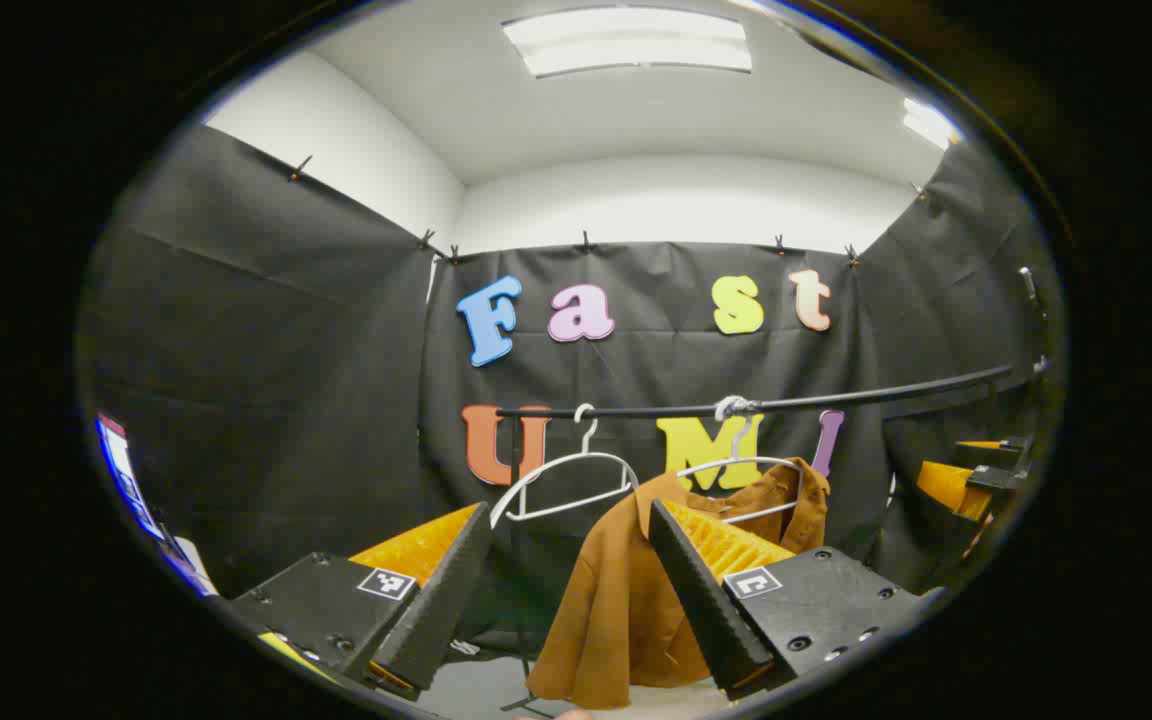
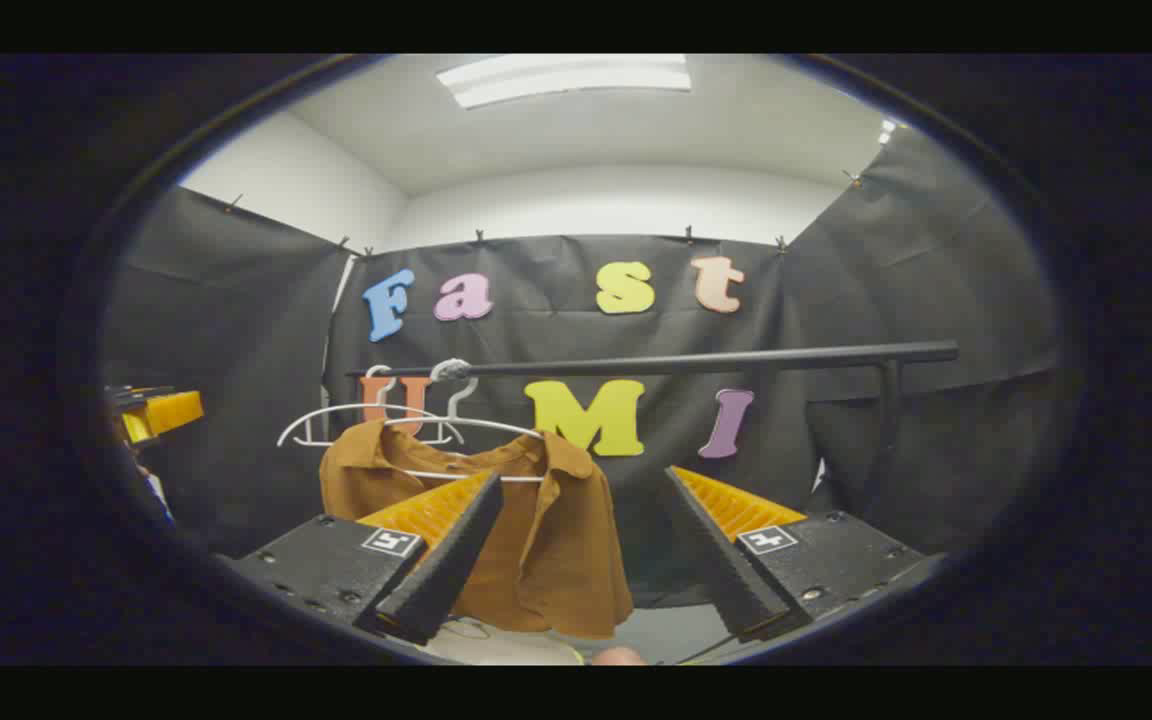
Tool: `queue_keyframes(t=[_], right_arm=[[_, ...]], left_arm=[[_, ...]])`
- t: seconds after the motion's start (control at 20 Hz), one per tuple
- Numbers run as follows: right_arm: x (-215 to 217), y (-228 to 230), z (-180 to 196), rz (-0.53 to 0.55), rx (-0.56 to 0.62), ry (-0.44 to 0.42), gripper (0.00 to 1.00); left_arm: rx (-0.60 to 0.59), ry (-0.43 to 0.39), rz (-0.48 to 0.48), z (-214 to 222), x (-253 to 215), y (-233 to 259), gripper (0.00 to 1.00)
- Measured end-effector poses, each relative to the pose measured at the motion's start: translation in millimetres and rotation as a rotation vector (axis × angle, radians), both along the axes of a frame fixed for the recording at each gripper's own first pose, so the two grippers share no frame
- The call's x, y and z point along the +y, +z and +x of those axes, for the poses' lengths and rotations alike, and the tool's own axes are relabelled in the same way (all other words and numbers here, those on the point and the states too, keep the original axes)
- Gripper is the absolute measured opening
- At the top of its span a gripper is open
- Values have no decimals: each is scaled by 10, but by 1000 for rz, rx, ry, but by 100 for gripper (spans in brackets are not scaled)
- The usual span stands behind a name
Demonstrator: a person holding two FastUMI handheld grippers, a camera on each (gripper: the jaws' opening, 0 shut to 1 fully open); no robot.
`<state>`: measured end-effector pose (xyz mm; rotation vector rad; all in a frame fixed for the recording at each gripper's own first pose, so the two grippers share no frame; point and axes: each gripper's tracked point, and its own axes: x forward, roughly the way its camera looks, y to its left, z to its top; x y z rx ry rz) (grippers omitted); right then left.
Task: Grasp the clothes on the hanger with both hands and then place them into the laundry hamper below.
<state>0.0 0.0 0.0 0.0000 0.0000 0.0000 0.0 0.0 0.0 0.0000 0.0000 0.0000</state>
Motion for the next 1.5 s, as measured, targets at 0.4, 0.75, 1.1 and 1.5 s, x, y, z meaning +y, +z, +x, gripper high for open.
queue_keyframes(t=[0.4,0.75,1.1,1.5], right_arm=[[-353,-12,41,-30,8,-15,98],[-382,0,240,6,-1,-10,99],[-103,-356,579,42,52,23,98],[132,-958,1011,40,172,77,99]], left_arm=[[-34,-21,-3,135,-388,63,100],[-26,-21,0,261,-507,4,100],[52,-63,-24,458,-683,-327,100],[137,-134,-74,769,-1020,-1021,100]])
